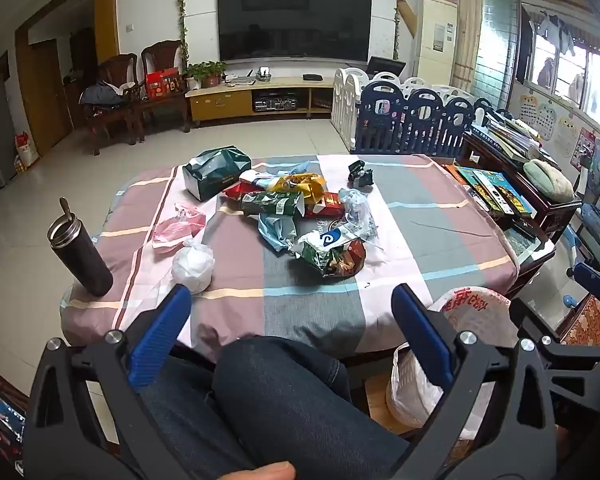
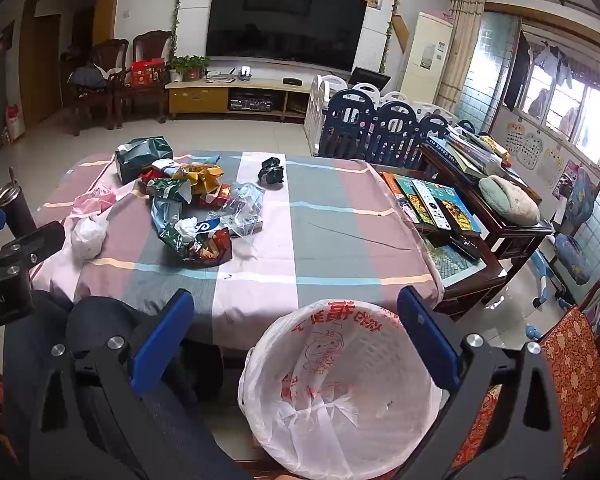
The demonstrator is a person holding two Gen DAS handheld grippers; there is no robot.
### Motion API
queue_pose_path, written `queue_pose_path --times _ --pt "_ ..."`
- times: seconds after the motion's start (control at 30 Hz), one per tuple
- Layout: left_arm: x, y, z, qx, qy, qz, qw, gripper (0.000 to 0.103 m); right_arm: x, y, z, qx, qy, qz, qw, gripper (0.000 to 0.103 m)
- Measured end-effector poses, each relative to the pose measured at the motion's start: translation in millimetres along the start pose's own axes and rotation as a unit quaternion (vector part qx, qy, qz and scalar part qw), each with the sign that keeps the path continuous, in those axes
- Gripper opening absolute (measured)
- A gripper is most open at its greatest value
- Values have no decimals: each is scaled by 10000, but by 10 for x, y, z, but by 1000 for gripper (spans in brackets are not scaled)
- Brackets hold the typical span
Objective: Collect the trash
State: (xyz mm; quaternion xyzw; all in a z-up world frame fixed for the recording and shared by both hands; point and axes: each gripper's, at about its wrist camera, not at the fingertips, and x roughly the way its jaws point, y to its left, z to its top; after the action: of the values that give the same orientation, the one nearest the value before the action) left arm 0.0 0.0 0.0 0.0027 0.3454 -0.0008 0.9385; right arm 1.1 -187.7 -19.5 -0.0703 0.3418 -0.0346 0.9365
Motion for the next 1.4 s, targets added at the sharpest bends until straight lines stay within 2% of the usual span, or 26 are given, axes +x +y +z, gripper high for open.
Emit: queue_pose_path --times 0.7,1.4 --pt "51 38 -63 5 38 40 10000 100 36 -16 -7 106 80 53 9999 100" --pt "88 -3 -51 68 150 56 9998 100 3 -94 -7 215 -23 -38 9998 100"
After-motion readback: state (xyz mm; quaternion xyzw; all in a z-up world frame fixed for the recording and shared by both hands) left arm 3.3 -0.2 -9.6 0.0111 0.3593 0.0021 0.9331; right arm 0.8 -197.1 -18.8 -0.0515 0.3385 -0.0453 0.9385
